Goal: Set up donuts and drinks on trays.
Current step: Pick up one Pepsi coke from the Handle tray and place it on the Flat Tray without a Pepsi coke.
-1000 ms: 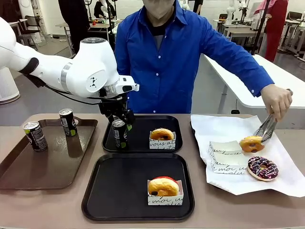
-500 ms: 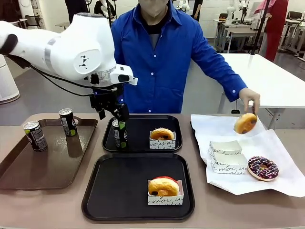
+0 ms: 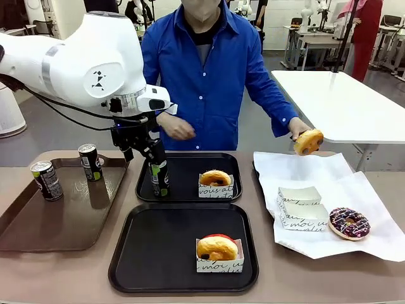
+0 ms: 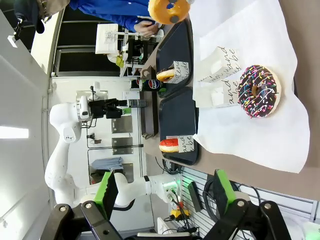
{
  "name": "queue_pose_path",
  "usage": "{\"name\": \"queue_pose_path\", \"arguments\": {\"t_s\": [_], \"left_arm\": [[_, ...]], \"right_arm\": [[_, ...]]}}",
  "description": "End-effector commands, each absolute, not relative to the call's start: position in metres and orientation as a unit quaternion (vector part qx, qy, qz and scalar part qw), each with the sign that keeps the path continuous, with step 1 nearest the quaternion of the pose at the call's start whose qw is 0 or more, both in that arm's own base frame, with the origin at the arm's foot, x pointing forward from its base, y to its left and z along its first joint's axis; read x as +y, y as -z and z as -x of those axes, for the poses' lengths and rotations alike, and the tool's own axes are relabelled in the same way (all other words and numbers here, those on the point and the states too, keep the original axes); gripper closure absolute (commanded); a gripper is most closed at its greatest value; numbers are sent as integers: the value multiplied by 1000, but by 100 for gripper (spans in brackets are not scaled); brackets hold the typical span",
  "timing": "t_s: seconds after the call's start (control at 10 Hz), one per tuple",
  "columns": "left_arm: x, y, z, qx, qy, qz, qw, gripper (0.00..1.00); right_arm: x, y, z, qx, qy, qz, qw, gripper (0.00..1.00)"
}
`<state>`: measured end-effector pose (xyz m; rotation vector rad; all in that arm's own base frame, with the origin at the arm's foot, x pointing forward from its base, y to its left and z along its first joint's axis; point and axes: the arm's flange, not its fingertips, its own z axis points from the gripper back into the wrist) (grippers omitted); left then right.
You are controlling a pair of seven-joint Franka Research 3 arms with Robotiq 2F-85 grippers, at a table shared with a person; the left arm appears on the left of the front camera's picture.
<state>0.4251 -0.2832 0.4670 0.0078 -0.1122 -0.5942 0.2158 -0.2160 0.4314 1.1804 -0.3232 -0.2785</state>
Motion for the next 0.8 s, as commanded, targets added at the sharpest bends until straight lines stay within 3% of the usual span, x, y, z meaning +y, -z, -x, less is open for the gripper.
{"name": "queue_pose_path", "arguments": {"t_s": [0.0, 0.4, 0.7], "left_arm": [[-287, -467, -432, -58, 291, -9, 955, 0], [-286, -465, -431, -54, 293, -1, 955, 0], [-196, -531, -453, -127, 171, 35, 976, 0]], "right_arm": [[-217, -431, -214, -154, 126, -559, 805, 0], [-217, -431, -214, -154, 126, -559, 805, 0], [-217, -431, -214, -154, 126, -559, 805, 0]]}}
